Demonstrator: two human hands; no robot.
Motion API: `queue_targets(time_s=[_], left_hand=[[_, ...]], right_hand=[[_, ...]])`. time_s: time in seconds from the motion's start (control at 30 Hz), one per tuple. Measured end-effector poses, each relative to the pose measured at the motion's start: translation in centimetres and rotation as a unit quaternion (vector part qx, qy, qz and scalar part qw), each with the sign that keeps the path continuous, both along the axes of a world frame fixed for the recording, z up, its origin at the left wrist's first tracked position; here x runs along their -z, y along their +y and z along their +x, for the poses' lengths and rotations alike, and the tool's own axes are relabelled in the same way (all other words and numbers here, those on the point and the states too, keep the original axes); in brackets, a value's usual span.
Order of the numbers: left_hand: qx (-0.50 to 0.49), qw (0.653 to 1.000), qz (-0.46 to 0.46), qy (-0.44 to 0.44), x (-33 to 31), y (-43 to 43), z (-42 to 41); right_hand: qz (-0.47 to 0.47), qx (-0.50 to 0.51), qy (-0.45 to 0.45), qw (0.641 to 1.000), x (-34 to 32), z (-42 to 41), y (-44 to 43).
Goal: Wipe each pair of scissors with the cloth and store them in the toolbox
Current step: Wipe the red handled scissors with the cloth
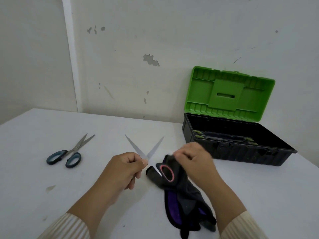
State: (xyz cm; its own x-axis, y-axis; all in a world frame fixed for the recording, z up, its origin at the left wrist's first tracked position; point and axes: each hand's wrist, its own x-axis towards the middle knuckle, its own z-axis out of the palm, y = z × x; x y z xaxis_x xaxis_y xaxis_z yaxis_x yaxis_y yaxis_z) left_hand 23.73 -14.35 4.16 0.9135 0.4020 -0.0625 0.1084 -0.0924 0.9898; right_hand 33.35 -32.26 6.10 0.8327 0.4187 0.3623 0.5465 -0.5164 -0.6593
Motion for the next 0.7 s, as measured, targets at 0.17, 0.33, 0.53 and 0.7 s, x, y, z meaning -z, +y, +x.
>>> queue_targets(time_s=[0.17, 0.33, 0.53, 0.7], left_hand=[[-0.020, 0.998, -0.063, 0.002, 0.1, -0.4, 0.1], [-0.011, 0.948, -0.318, 0.003, -0.5, 0.4, 0.0], [0.007, 0.932, -0.362, -0.019, 0.5, -1.4, 0.6], [-0.047, 0.933, -0.352, -0.050, 0.6, -1.1, 0.7]], right_hand=[[-0.122, -0.128, 0.047, 0.983, 0.7, -1.6, 2.0], [-0.075, -0.116, 0.064, 0.988, 0.7, -1.0, 1.4], [-0.073, -0.117, 0.048, 0.989, 1.0, -1.2, 1.8], [-0.028, -0.080, 0.077, 0.993, 0.8, 0.0, 0.4]])
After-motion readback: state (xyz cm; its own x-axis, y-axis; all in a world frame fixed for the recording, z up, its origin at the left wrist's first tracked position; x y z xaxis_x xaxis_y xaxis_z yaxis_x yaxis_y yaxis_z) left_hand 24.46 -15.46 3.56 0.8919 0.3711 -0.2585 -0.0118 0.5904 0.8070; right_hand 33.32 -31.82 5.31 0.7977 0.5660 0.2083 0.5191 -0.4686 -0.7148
